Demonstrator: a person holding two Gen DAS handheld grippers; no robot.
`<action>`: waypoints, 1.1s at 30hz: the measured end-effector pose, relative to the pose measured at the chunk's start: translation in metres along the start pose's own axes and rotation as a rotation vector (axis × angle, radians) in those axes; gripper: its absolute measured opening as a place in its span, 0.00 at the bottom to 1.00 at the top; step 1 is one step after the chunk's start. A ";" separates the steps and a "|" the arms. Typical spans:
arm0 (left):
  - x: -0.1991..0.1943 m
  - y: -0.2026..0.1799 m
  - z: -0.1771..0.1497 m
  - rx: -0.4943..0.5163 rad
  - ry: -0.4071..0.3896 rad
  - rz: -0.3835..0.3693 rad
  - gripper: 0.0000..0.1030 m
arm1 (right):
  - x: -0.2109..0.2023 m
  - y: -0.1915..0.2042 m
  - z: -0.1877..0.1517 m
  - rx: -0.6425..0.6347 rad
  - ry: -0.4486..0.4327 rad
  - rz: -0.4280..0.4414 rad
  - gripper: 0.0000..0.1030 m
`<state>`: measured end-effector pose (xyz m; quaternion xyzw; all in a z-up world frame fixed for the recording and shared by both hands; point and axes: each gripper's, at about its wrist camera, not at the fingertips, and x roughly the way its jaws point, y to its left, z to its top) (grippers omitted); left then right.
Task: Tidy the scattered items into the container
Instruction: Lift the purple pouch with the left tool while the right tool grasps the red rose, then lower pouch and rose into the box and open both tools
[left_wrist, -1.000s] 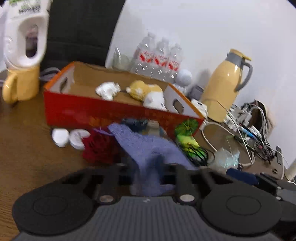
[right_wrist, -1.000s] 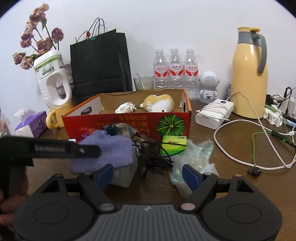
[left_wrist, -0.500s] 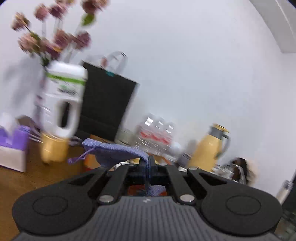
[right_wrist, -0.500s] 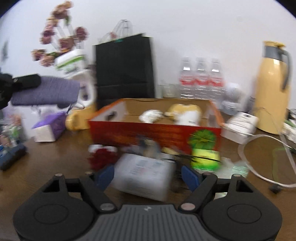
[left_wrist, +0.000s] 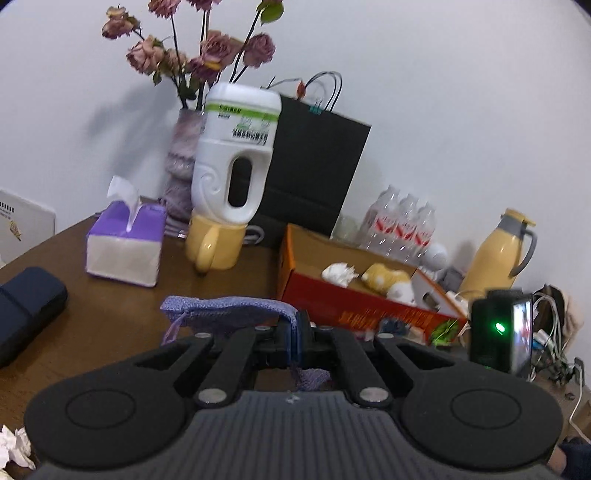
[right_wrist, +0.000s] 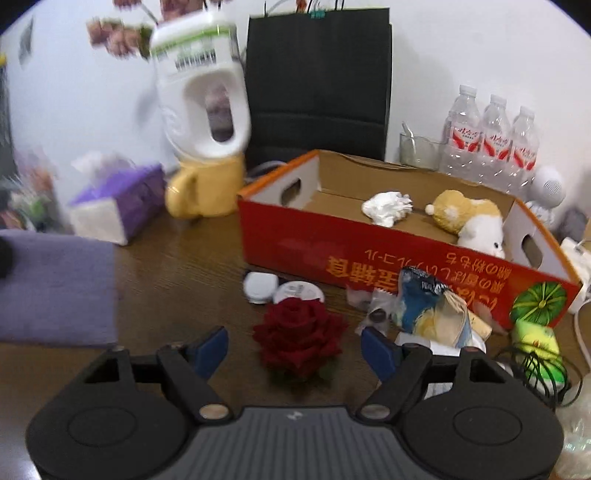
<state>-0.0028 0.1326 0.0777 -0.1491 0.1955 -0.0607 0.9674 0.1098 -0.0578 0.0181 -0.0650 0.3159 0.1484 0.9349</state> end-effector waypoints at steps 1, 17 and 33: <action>0.002 0.001 -0.001 0.001 0.010 0.002 0.03 | 0.006 0.004 0.002 -0.023 0.008 -0.032 0.73; 0.024 -0.048 0.023 0.129 0.014 -0.230 0.03 | -0.069 -0.043 0.020 0.077 -0.116 0.010 0.34; 0.292 -0.111 0.129 0.451 0.333 -0.333 0.03 | 0.033 -0.176 0.142 0.159 0.010 -0.005 0.35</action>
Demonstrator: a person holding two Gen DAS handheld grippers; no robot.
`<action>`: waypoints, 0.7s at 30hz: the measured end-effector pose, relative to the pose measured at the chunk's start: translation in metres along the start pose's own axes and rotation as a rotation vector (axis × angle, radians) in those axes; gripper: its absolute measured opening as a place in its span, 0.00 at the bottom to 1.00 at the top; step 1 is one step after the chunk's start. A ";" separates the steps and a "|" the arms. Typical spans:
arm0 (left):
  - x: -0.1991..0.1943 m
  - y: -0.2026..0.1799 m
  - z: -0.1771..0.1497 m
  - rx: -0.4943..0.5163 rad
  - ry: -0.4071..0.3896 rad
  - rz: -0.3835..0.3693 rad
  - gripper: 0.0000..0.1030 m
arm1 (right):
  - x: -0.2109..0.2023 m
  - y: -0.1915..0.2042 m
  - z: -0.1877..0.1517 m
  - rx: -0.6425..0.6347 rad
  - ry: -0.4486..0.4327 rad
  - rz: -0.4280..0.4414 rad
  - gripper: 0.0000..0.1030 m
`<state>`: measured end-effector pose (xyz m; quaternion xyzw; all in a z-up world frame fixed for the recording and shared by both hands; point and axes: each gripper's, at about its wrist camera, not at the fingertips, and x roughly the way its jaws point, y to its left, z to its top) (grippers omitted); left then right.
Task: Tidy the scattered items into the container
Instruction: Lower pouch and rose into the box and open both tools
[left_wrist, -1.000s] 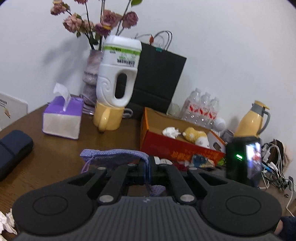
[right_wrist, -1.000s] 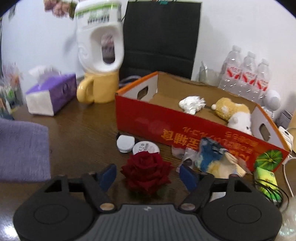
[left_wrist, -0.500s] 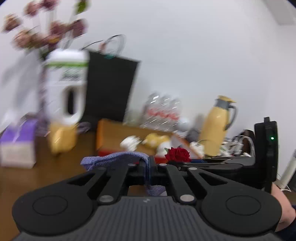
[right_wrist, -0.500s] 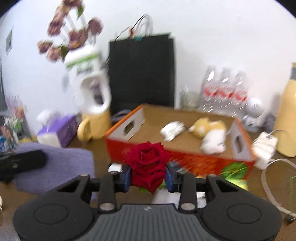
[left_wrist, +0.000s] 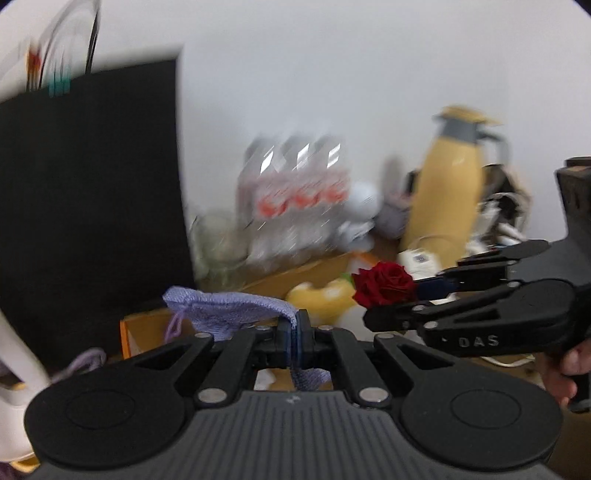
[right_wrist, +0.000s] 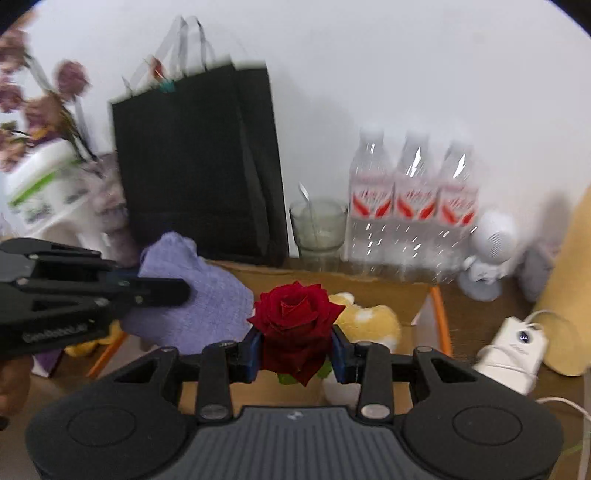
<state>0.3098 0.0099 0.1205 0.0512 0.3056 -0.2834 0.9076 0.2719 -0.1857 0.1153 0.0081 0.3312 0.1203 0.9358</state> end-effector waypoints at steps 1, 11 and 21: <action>0.016 0.011 0.000 -0.021 0.051 -0.005 0.03 | 0.019 -0.002 0.005 0.012 0.030 0.007 0.35; 0.092 0.047 -0.023 -0.002 0.411 0.195 0.15 | 0.138 0.007 0.005 -0.017 0.278 -0.033 0.35; 0.078 0.031 0.000 0.002 0.399 0.288 0.75 | 0.151 0.012 0.012 -0.044 0.360 -0.071 0.72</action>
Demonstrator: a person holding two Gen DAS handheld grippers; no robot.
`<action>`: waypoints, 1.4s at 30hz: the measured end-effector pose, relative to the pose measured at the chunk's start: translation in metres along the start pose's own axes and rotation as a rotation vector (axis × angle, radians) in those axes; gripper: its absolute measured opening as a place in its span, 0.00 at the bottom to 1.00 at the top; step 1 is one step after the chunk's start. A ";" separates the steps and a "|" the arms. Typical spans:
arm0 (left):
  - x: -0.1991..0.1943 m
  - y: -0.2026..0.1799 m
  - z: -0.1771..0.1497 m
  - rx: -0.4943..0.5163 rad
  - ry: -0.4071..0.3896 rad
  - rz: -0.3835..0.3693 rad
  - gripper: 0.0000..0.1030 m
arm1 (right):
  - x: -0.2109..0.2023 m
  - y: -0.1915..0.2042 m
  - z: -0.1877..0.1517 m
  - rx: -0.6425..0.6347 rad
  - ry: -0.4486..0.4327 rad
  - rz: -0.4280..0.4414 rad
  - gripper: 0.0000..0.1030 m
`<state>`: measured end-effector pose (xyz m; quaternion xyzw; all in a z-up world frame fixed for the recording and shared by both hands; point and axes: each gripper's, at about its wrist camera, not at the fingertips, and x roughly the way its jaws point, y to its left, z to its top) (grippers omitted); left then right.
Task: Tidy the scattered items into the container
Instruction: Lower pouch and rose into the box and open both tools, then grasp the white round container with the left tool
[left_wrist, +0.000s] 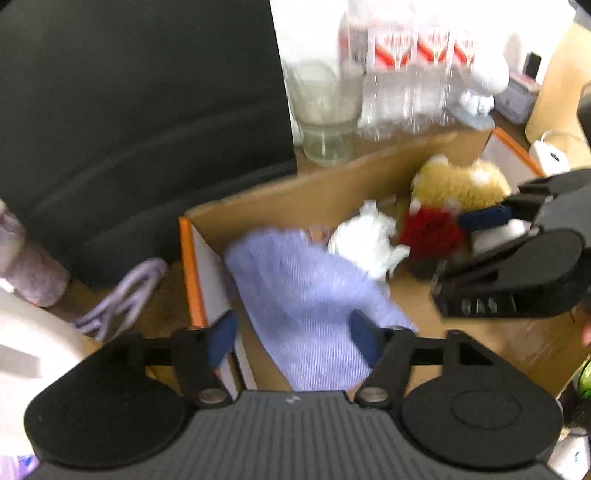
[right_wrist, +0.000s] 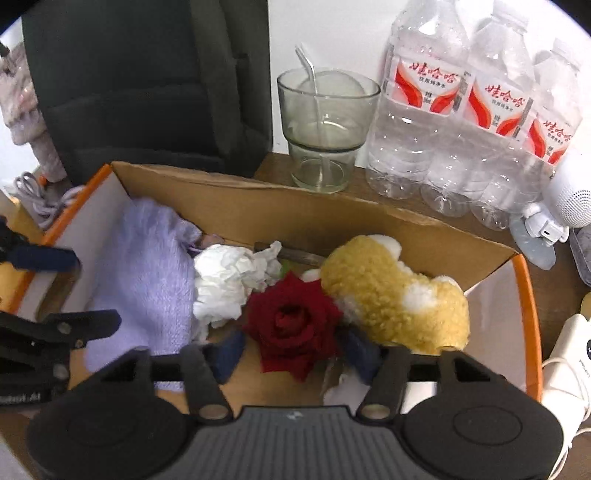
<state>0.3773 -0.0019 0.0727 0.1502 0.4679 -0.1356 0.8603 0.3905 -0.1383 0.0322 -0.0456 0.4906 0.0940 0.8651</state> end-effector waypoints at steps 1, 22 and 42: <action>-0.009 -0.001 0.001 -0.020 -0.006 0.011 0.77 | -0.006 -0.002 0.000 0.010 -0.005 0.016 0.83; -0.144 -0.041 -0.052 -0.238 -0.094 0.094 0.99 | -0.184 -0.022 -0.061 0.145 -0.130 -0.018 0.90; -0.148 -0.081 -0.185 -0.413 -0.382 0.119 1.00 | -0.213 0.005 -0.216 0.154 -0.518 0.011 0.95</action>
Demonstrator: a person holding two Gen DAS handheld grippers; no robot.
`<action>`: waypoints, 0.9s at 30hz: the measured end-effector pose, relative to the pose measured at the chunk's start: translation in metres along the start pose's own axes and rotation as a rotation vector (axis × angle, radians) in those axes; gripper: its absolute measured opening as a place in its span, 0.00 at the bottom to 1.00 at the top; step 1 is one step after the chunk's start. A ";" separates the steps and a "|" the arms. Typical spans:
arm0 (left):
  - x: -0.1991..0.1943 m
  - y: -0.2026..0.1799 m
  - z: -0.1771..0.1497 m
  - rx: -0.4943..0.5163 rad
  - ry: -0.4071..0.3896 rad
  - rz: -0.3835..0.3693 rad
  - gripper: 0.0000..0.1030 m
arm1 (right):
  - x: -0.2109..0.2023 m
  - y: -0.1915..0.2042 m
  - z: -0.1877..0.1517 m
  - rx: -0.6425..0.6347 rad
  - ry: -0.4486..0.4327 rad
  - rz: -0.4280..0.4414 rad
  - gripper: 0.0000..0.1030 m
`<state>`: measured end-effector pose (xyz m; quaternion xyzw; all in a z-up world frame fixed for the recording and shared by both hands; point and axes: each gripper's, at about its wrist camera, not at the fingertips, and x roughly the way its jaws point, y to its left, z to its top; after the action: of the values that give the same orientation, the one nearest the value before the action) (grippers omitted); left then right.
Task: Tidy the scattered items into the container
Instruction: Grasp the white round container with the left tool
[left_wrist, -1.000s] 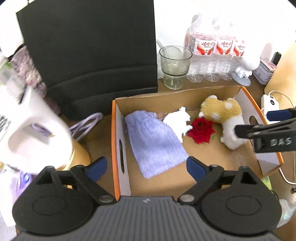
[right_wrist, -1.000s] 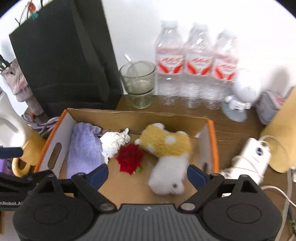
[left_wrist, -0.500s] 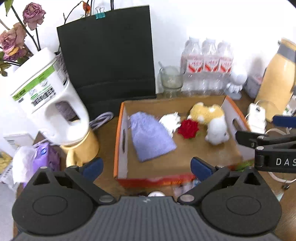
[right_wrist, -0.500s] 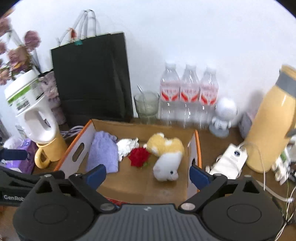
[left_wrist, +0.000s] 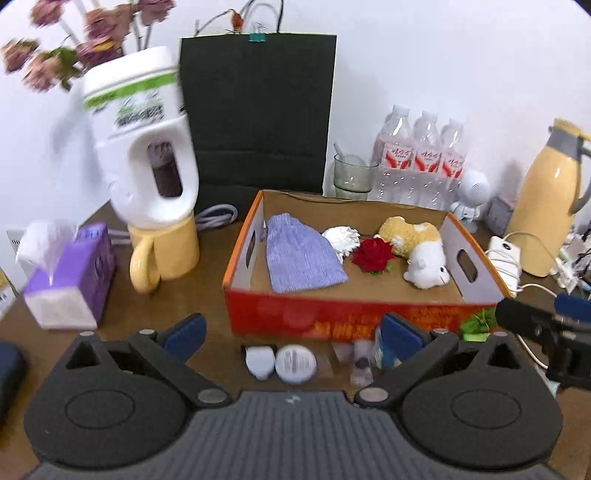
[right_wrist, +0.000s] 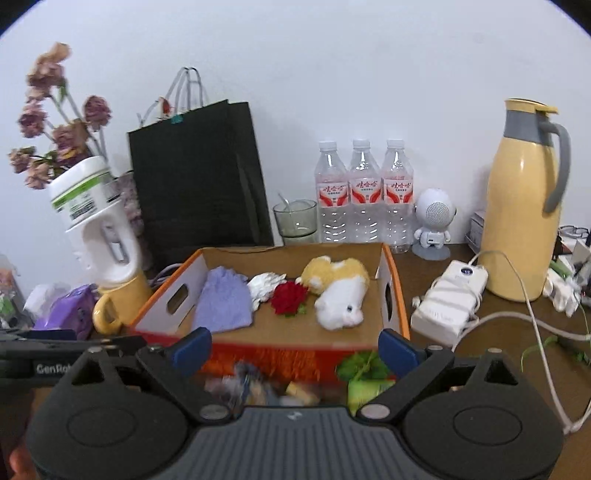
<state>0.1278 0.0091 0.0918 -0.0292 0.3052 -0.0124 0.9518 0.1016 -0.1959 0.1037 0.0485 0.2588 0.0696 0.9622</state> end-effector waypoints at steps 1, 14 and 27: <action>-0.004 0.002 -0.009 -0.005 -0.013 -0.005 1.00 | -0.005 0.002 -0.012 -0.005 -0.015 -0.001 0.97; -0.055 0.023 -0.117 -0.003 -0.037 -0.034 1.00 | -0.040 0.013 -0.110 0.018 0.034 0.072 0.98; -0.058 0.029 -0.141 0.028 -0.017 -0.047 1.00 | -0.058 0.018 -0.148 -0.031 0.124 0.108 1.00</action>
<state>-0.0019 0.0341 0.0089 -0.0232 0.2959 -0.0387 0.9541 -0.0250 -0.1790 0.0069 0.0429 0.3140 0.1282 0.9398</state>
